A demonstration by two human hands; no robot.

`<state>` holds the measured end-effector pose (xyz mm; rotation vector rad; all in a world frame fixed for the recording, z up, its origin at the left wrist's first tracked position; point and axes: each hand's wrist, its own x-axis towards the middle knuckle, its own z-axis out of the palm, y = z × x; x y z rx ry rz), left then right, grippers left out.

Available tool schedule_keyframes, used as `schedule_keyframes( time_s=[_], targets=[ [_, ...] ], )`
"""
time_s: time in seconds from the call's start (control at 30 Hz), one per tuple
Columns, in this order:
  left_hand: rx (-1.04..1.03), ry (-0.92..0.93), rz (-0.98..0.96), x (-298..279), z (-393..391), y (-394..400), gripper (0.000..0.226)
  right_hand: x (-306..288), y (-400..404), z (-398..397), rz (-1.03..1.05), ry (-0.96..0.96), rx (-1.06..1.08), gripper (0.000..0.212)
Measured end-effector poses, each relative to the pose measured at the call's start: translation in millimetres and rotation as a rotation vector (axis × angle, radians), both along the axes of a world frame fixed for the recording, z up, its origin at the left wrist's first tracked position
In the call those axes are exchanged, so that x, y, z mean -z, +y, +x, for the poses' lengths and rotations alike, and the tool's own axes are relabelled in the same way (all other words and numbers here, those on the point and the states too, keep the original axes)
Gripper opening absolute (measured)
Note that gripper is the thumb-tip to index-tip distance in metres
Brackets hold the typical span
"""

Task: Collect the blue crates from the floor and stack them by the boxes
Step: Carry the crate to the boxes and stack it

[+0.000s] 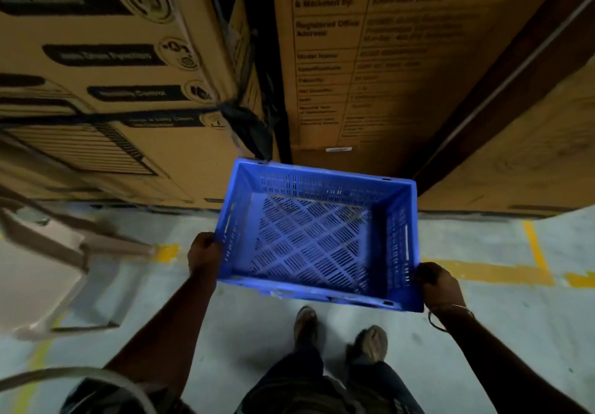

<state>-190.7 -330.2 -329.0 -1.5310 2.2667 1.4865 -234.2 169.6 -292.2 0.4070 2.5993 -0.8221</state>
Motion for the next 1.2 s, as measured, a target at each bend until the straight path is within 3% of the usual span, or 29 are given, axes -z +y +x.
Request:
schedule_keyframes(
  time_s=[0.1,0.33,0.43,0.6,0.73,0.83,0.9,1.0,1.2],
  targets=[
    [0.052,0.025,0.04,-8,7,6,0.026,3,-2,11,-0.023,-0.011,0.107,0.021],
    [0.211,0.04,0.111,-19,1,22,0.053,-4,2,23,-0.036,0.042,0.247,0.031],
    [0.283,0.022,0.113,-21,3,29,0.054,0,5,27,-0.012,0.05,0.312,0.022],
    [0.338,-0.056,0.034,-17,-1,21,0.046,3,-5,31,-0.024,-0.006,0.314,0.035],
    [0.404,-0.057,-0.181,-29,-1,34,0.051,3,-8,33,-0.084,-0.005,0.329,0.049],
    [0.53,0.058,-0.468,-34,6,55,0.06,2,-7,39,-0.129,0.043,0.34,0.055],
    [0.668,0.156,-0.532,-35,11,79,0.051,0,-1,46,-0.186,0.095,0.36,0.055],
    [0.858,0.255,-0.396,-38,11,122,0.043,-6,17,58,-0.246,0.156,0.377,0.054],
    [1.011,0.221,-0.091,-56,-1,218,0.034,-24,88,89,-0.258,0.212,0.433,0.046]
  ],
)
